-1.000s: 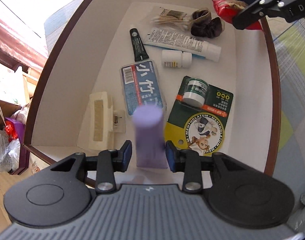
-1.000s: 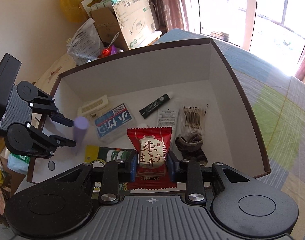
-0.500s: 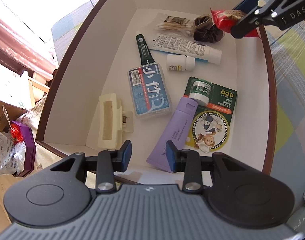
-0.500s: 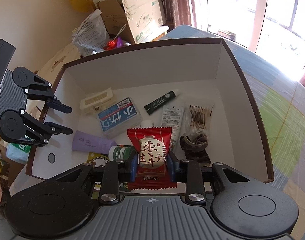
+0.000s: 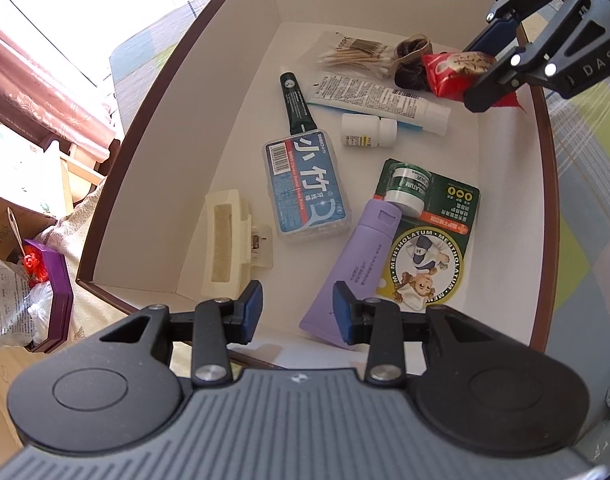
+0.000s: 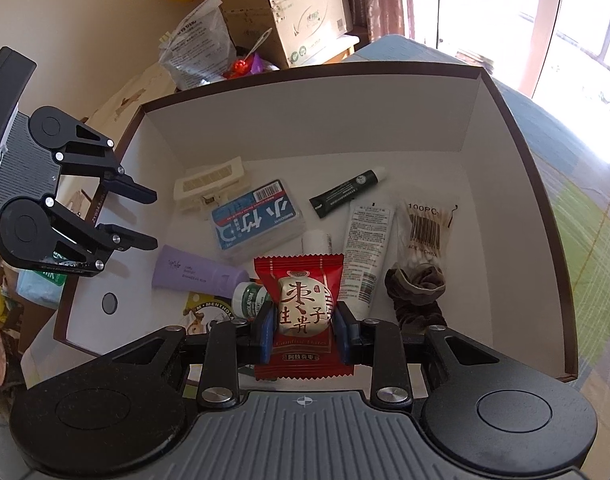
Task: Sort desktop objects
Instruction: 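Open both tools to drop the lavender tube and red packet inside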
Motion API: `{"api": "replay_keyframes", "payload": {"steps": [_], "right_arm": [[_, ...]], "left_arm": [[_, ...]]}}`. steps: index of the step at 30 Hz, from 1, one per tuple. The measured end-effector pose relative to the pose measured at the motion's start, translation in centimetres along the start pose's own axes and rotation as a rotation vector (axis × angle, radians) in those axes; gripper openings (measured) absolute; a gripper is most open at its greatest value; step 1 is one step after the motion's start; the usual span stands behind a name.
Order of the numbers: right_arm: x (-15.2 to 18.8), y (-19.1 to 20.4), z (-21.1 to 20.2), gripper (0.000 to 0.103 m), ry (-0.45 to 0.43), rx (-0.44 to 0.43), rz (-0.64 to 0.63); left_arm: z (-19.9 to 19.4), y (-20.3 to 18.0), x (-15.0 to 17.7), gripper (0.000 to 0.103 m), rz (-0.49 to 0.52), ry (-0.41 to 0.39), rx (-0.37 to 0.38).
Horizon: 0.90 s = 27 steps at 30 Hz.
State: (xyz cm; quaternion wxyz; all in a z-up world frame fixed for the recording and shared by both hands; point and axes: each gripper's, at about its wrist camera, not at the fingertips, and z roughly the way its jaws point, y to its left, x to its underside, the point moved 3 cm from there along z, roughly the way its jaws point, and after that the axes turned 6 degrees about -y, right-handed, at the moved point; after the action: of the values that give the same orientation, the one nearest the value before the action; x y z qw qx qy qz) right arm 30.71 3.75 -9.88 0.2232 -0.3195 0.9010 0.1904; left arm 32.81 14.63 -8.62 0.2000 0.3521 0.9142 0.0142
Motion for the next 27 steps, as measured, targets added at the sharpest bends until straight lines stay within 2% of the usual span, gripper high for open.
{"api": "replay_keyframes", "payload": {"steps": [27], "right_arm": [[-0.2, 0.5, 2.7, 0.034, 0.102, -0.021, -0.028]], "left_arm": [[0.1, 0.3, -0.3, 0.034, -0.021, -0.04, 0.013]]}}
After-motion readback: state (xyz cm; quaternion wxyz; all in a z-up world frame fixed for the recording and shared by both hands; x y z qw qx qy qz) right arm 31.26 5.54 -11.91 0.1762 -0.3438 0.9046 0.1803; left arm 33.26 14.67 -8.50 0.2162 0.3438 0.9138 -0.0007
